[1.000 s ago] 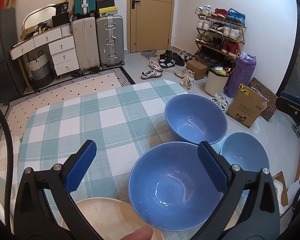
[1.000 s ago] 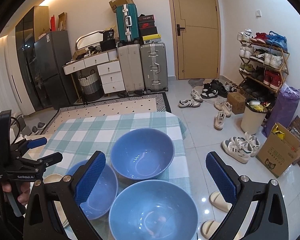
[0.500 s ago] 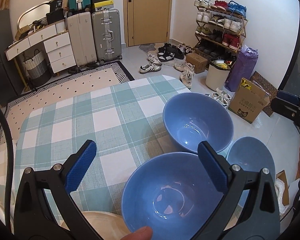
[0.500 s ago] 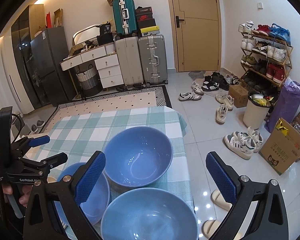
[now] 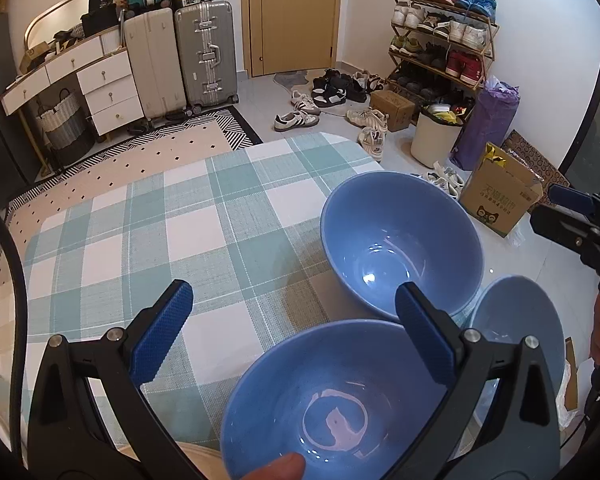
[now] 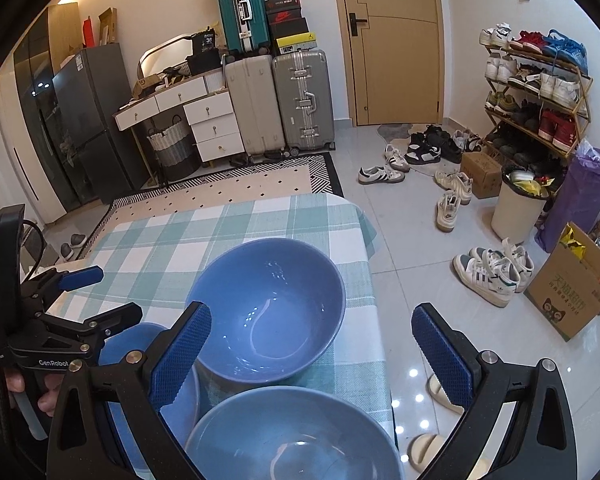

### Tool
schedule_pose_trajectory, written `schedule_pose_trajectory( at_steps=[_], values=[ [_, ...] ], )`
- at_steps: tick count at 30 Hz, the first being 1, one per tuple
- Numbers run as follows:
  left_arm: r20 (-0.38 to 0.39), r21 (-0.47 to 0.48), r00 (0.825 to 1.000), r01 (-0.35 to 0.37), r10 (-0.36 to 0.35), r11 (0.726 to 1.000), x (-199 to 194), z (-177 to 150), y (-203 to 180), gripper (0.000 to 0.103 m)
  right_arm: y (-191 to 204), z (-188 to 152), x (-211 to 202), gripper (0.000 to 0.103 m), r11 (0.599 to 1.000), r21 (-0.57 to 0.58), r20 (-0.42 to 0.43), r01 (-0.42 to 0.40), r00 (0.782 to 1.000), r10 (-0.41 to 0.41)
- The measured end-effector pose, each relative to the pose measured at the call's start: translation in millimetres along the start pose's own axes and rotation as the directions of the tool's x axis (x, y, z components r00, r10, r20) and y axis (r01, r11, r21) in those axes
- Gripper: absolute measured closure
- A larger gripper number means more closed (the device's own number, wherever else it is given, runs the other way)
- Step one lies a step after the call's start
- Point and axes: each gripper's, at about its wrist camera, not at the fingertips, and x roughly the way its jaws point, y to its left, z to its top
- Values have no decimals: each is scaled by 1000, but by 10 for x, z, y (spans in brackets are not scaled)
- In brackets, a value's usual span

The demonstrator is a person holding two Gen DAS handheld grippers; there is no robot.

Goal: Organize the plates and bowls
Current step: 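Move both grippers to the rim of the nearest light-blue bowl, then close both grippers on the light-blue bowl rim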

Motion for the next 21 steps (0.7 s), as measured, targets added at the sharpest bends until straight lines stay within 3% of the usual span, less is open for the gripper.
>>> schedule_pose_trajectory(
  at_steps=[21],
  values=[
    [-93, -2, 996, 14, -14, 1000, 636, 61, -72, 2, -57, -61, 648, 1, 1000, -15, -125, 24, 992, -26]
  ],
)
